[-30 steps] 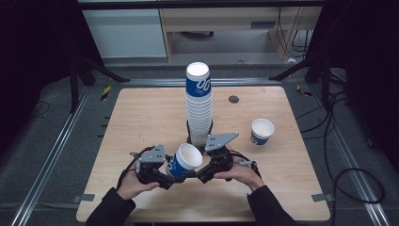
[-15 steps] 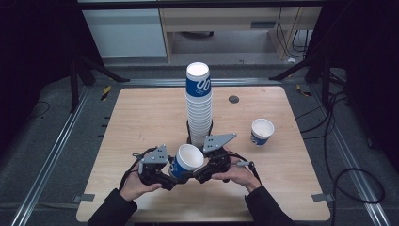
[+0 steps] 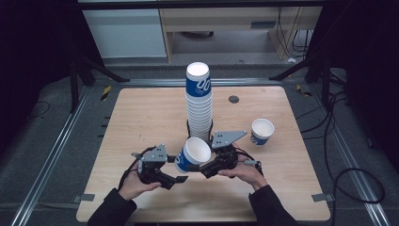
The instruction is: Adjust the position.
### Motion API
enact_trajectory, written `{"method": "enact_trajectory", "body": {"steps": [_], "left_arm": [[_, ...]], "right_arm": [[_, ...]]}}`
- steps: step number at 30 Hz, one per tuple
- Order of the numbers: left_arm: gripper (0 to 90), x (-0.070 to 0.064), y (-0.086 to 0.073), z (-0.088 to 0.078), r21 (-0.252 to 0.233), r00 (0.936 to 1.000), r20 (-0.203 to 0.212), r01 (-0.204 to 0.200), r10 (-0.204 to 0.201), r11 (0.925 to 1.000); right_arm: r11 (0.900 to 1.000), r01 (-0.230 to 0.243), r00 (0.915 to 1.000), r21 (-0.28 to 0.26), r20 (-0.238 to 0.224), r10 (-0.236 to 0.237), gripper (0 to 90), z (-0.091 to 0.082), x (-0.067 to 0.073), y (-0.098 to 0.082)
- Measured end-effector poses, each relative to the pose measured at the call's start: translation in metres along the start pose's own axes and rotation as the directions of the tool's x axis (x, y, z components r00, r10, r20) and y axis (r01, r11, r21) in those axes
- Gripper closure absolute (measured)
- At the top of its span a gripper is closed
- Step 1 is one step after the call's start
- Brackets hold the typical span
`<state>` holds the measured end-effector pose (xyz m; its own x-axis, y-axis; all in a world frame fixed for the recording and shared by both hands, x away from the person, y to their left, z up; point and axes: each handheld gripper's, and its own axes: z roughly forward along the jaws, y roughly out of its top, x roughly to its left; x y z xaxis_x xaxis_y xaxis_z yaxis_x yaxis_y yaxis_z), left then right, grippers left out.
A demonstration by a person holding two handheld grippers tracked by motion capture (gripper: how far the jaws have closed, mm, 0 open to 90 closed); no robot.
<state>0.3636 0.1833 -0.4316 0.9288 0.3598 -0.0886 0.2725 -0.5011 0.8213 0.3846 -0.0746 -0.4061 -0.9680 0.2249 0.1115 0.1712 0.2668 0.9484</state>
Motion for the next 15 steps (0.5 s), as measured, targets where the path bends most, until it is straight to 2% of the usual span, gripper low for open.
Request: {"method": "enact_trajectory", "body": {"steps": [6,11,15], "left_arm": [[21.9,0.009,-0.005,-0.007,0.007,0.9983,-0.049,0.033,-0.032,0.9994],[21.4,0.018,-0.012,-0.014,-0.001,0.9911,-0.108,0.078,-0.078,0.9969],[21.0,0.022,-0.015,-0.019,-0.003,0.983,-0.157,0.096,-0.095,0.9954]], "right_arm": [[1.0,0.002,0.9965,-0.01,0.084,-0.001,19.9,-0.017,-0.007,0.001],[1.0,-0.001,0.9868,0.008,0.162,-0.001,19.9,-0.029,-0.011,-0.002],[1.0,-0.001,0.9806,0.022,0.196,-0.003,19.9,-0.035,-0.012,-0.004]]}}
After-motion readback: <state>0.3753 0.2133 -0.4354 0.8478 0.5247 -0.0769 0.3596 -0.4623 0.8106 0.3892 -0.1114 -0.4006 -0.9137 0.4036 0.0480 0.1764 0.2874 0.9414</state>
